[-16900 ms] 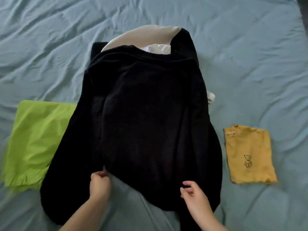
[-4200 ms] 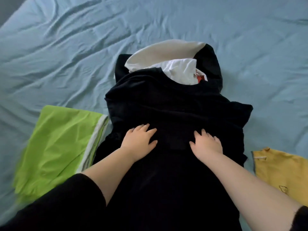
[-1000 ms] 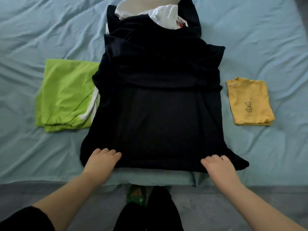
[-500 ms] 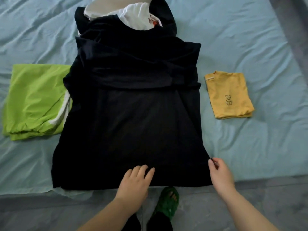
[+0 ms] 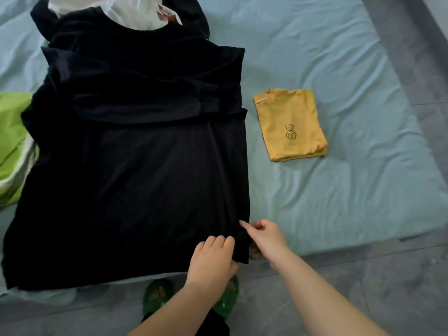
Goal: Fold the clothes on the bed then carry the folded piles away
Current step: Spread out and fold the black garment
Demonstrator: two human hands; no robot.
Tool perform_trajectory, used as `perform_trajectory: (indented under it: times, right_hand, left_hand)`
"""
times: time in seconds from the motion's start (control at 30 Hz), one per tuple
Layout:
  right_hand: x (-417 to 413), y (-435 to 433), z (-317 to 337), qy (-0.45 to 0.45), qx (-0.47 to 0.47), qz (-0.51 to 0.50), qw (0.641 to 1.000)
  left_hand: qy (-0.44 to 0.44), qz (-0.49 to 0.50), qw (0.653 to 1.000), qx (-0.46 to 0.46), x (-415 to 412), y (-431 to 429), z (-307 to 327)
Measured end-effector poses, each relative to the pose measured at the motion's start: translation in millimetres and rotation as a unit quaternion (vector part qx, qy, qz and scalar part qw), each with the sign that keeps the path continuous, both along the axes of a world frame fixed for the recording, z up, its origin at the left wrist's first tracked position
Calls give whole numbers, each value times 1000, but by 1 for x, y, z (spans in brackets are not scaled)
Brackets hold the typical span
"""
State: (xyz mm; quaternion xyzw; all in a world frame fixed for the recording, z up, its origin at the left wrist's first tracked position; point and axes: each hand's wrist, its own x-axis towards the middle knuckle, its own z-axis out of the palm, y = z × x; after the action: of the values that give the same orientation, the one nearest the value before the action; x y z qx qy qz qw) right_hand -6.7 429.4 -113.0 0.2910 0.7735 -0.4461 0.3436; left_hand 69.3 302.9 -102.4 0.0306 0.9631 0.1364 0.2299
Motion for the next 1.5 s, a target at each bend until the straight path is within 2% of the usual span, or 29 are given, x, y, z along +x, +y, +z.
perform_trajectory:
  times: [0.1, 0.2, 0.3, 0.37, 0.47, 0.6, 0.7, 0.8, 0.93, 1.03, 1.13, 1.2, 1.33, 1.5]
  right_hand:
    - [-3, -10, 1, 38, -6, 89, 995]
    - [-7, -2, 6, 85, -25, 40, 995]
    - [-7, 17, 12, 151, -3, 5, 989]
    - [-14, 28, 15, 176, 9, 8, 984]
    - [-31, 39, 11, 155, 3, 22, 988]
    - [-34, 47, -4, 77, -12, 33, 996]
    - [-22, 49, -5, 27, -16, 7, 999]
    - [-10, 49, -4, -31, -44, 30, 998]
    - [-3, 45, -4, 13, 3, 108, 994]
    - [-4, 49, 0, 42, 11, 41, 998]
    - [1, 52, -2, 53, 29, 35, 998]
    - [5, 49, -4, 66, 59, 64, 994]
    - [9, 51, -2, 134, 92, 45, 986]
    - [16, 51, -6, 119, 161, 112, 973]
  left_hand:
    - [-5, 0, 1000, 7, 5, -6, 9]
    - [21, 9, 999, 22, 2, -3, 24]
    - [82, -54, 994, 41, 1, 6, 33]
    - [80, -97, 992, 25, 5, 14, 31]
    - [49, -128, 990, -20, 16, 18, 22]
    - [61, -31, 997, -28, 10, 17, 9]
    - [57, 40, 994, -80, -8, 11, 1]
    - [18, 20, 998, -59, -21, 3, -10]
    - [-11, -51, 999, 12, -23, -17, -2]
    - [-9, -96, 995, 4, -11, -35, 14]
    - [-69, -53, 996, -23, 3, -53, 11]
    - [-66, -39, 997, -9, 5, -58, 5]
    - [-45, -42, 997, 42, 1, -45, 0]
    - [-93, 5, 994, 63, 3, -47, -10]
